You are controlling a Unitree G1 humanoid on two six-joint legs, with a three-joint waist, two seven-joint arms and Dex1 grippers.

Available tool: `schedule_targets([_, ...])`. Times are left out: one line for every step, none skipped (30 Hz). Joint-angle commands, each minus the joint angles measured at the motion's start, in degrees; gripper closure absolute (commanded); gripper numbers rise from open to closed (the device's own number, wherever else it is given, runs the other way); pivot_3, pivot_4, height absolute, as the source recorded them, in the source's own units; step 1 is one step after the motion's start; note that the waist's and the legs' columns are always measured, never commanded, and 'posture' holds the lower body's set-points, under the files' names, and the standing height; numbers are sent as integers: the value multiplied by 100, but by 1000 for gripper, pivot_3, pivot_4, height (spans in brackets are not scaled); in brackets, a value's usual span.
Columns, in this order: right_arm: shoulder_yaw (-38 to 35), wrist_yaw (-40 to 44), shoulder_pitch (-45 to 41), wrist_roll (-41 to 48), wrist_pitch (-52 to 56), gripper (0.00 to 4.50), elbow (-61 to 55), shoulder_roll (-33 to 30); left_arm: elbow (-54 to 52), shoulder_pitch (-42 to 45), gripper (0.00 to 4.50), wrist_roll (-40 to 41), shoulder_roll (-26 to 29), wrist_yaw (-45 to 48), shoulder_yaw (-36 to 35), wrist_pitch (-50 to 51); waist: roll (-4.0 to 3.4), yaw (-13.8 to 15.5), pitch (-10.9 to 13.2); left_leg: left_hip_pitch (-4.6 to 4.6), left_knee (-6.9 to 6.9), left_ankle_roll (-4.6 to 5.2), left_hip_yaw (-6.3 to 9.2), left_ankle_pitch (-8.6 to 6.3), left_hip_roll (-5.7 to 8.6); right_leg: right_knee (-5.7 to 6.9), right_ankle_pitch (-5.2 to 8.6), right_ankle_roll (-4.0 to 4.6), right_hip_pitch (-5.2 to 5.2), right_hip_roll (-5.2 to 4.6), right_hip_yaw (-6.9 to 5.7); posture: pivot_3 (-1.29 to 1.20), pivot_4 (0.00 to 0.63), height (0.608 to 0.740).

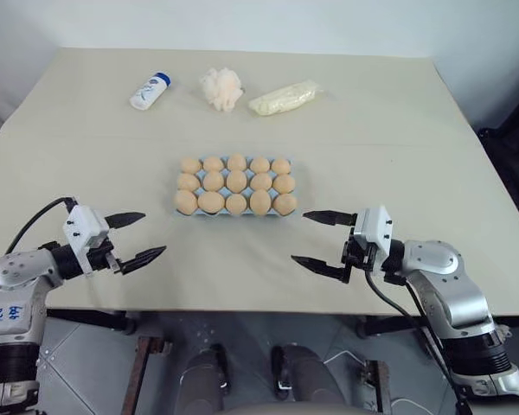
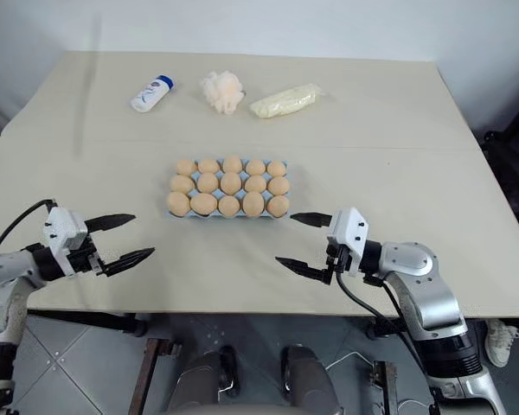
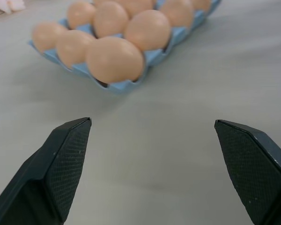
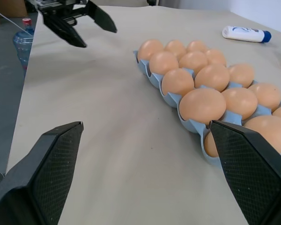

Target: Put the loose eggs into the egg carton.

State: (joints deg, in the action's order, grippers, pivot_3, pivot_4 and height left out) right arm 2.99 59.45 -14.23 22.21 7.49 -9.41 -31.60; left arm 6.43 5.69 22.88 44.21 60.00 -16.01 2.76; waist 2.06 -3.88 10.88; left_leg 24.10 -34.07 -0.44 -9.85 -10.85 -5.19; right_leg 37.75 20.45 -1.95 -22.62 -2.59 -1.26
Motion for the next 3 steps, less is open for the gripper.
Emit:
schedule_targets([-216,30,-89,87,-127,0,113,-55,-432,-10,8,68,-24,-238,-149,65,0,-1,0,2,0,1,0,0,1,-5,2,12,1,-3,1,0,150,740])
schedule_targets([-221,30,-115,77,-142,0,149,-43,-494,-11,8,-5,-70,-353,-115,36,0,-5,0,3,0,2,-1,0,3,-7,2,14,1,-6,2,0,150,740])
schedule_targets([-224,33,-132,69,-153,0,173,-34,-538,-16,8,-56,-97,-434,-92,17,0,-5,0,2,1,3,-2,0,5,-10,1,13,3,-8,4,0,150,740])
